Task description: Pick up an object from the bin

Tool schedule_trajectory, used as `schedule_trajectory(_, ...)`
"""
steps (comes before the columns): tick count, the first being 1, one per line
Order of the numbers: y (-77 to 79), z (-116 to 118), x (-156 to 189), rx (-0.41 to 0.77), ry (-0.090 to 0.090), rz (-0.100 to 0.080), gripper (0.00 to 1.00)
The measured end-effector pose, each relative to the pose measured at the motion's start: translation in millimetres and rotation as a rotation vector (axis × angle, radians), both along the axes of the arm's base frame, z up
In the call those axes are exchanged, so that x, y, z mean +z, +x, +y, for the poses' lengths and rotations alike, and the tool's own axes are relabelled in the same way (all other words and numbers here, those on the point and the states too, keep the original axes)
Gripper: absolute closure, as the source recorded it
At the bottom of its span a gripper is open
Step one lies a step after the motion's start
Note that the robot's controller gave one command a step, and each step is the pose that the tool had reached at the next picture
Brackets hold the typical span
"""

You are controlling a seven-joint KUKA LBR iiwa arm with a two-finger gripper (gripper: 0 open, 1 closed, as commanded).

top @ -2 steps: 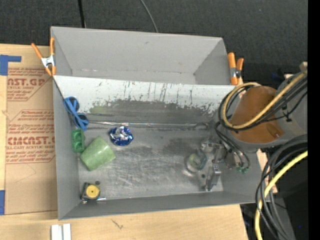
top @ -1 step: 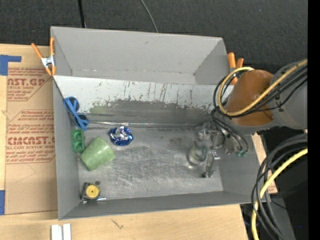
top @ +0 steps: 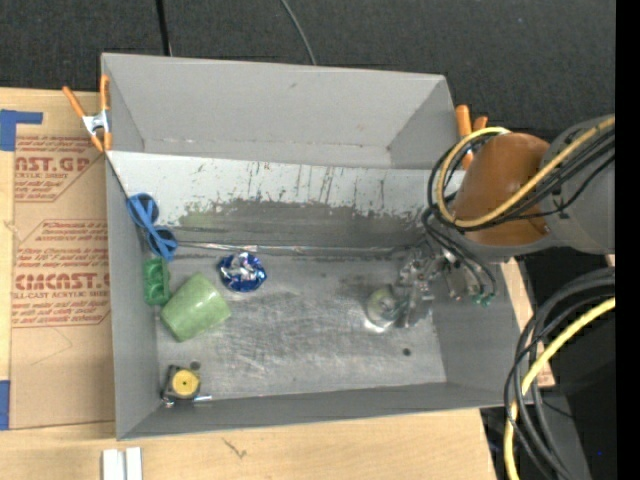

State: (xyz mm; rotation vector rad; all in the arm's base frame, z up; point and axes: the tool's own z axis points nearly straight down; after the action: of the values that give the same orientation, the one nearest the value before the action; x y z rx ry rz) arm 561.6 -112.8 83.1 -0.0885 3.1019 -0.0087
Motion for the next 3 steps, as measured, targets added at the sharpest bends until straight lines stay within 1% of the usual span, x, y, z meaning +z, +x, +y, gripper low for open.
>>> schedule_trajectory(1, 2.1, 0.0, 37.1, 0.000, 0.003, 0.031, 1.00)
schedule_trajectory(2, 3.1, 0.2, 64.1, 0.000, 0.003, 0.034, 1.00)
schedule_trajectory(3, 3.4, 0.6, 64.3, 0.000, 0.004, 0.036, 1.00)
